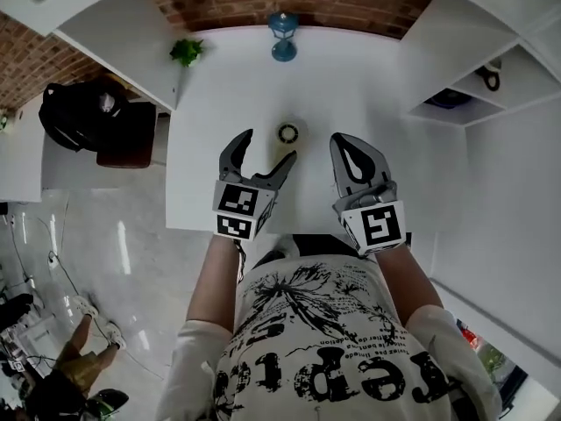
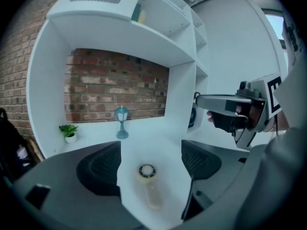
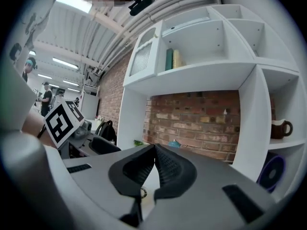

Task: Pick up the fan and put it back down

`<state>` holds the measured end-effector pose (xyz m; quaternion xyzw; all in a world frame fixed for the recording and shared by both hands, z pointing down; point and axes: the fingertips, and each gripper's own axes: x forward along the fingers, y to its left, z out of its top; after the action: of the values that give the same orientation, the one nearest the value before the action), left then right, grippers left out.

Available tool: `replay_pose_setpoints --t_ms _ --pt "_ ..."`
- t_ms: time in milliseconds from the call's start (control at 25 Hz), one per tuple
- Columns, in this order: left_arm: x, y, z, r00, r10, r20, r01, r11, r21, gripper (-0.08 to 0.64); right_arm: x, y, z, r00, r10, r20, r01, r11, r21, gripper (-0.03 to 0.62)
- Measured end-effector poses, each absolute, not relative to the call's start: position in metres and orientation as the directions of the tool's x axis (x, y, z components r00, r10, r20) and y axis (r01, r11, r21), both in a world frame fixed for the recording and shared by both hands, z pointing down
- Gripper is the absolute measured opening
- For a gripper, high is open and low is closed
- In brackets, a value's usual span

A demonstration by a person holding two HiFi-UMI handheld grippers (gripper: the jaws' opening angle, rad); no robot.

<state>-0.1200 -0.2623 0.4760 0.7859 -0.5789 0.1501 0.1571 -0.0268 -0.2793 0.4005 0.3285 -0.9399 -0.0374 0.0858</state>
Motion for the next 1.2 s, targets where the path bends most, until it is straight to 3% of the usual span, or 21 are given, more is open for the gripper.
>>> replay_pose_setpoints --t_ms 160,560,1200 --pt "-0.12 -0.291 0.526 0.28 -0.811 0.514 -0.957 -0.278 0.083 0.377 -0.032 -0.312 0.418 -0.774 -0.62 0.125 -0.61 0.784 0.111 0.015" --pt "-0.11 -0.331 0.615 0.267 -0.655 0.707 -0.959 -0.251 0.13 0.377 -0.02 -0.357 0.462 -0.773 -0.589 0.235 -0.587 0.805 0.085 0.015" --pt "-0.099 -0.34 0.684 0.249 -0.486 0.838 -0.955 -0.266 0.129 0.377 -0.003 -0.386 0.493 -0.747 -0.597 0.292 -0.609 0.791 0.057 0.015"
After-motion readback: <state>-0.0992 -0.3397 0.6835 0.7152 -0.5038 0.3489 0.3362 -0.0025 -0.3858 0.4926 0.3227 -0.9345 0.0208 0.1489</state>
